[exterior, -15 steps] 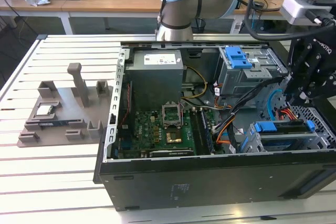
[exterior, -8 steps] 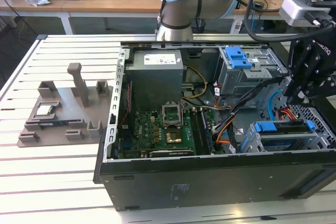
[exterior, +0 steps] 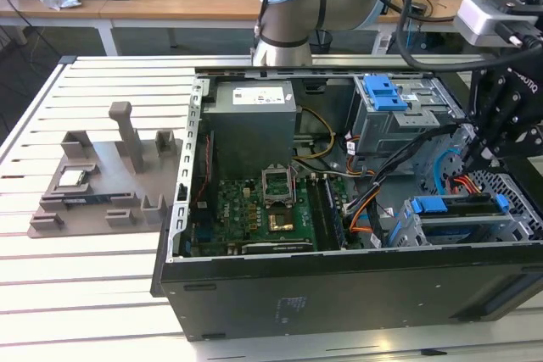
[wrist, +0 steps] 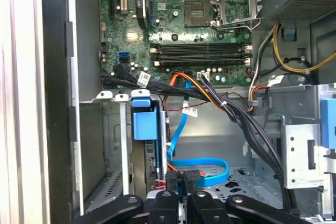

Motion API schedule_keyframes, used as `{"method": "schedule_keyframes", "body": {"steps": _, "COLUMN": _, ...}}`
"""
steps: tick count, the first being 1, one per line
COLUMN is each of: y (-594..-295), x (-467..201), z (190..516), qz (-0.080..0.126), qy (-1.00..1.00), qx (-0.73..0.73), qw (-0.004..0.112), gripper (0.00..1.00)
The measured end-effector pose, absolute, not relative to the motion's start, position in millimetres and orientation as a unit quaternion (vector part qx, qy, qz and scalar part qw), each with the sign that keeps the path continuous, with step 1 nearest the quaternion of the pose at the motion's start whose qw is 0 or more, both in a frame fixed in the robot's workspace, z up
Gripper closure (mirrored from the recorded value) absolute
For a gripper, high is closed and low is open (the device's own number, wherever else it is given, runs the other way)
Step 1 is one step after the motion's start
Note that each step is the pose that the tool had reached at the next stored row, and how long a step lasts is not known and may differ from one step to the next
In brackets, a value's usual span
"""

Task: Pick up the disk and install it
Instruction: 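Insert the second disk wire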

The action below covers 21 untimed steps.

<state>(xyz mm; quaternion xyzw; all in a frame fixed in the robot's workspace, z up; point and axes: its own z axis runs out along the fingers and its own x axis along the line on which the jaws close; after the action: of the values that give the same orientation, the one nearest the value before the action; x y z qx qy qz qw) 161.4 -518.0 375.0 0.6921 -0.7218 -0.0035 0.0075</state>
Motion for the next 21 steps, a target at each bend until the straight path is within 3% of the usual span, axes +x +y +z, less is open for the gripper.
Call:
{"method": "schedule_keyframes", "body": {"steps": 9, "y": -538.1, "x": 159.3, "z": 369.6, "qz": 0.001, "qy": -0.722, "qx": 0.692, "qw": 0.012, "gripper": 0.84}}
{"method": "schedule_keyframes", "body": {"steps": 21, "y": -533.3, "x": 158.2, "z": 353.3, "qz": 0.002, "qy": -0.709, "qx": 0.705, "qw": 0.013, "gripper": 0.84}}
